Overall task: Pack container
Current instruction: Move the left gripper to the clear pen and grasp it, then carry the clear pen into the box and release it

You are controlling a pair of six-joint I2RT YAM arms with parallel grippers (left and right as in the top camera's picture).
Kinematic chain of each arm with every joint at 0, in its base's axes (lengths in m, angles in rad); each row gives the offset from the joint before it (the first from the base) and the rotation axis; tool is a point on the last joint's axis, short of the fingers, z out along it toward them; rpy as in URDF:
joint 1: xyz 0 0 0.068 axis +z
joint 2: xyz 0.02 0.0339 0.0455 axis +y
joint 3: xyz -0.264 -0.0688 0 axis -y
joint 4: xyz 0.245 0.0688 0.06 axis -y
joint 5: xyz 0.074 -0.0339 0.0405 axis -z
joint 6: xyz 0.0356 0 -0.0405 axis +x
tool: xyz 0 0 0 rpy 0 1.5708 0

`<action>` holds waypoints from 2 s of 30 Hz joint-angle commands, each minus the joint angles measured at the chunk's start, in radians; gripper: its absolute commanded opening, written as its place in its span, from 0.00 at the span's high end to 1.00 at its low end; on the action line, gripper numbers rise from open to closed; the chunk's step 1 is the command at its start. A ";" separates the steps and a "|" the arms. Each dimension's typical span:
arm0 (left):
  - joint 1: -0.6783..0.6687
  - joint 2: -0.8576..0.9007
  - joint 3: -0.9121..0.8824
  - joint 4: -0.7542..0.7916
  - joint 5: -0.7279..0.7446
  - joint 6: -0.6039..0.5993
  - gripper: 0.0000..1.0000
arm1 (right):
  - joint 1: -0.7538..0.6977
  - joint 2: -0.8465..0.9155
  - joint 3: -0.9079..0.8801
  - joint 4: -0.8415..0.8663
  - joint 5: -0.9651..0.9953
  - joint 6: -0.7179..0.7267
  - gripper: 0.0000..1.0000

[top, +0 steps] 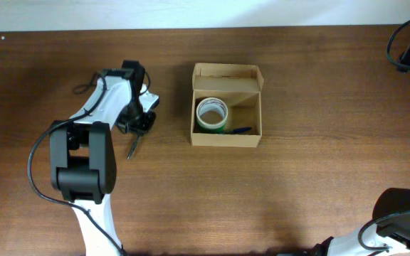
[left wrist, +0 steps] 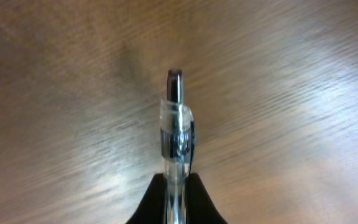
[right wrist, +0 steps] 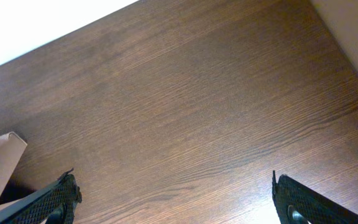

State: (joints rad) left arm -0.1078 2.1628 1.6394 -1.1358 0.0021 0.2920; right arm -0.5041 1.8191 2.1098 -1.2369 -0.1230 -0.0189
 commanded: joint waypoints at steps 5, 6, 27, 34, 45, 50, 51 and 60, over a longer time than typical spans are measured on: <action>-0.014 -0.003 0.506 -0.250 0.050 0.184 0.98 | 0.000 0.009 0.007 0.000 -0.008 0.009 0.01; -0.021 -0.003 0.579 -0.287 0.068 0.224 0.98 | 0.000 0.009 0.007 0.000 -0.008 0.010 0.01; -0.499 0.125 0.994 -0.520 0.140 0.604 0.98 | 0.000 0.009 0.007 0.000 -0.008 0.010 0.01; -0.557 0.246 0.949 -0.513 0.121 0.603 0.98 | 0.000 0.009 0.007 0.000 -0.008 0.010 0.01; -0.557 0.291 0.814 -0.475 0.129 0.596 0.98 | 0.000 0.009 0.007 0.000 -0.008 0.010 0.01; -0.557 0.291 0.719 -0.442 0.128 0.600 0.98 | 0.000 0.009 0.007 0.000 -0.008 0.010 0.01; -0.557 0.291 0.713 -0.436 0.126 0.599 0.98 | 0.000 0.009 0.007 0.000 -0.008 0.010 0.01; -0.557 0.279 0.713 -0.404 0.087 0.512 0.74 | 0.000 0.009 0.007 0.000 -0.008 0.009 0.01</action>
State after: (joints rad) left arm -0.6655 2.4485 2.3512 -1.5478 0.0994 0.8558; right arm -0.5041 1.8191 2.1098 -1.2369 -0.1226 -0.0181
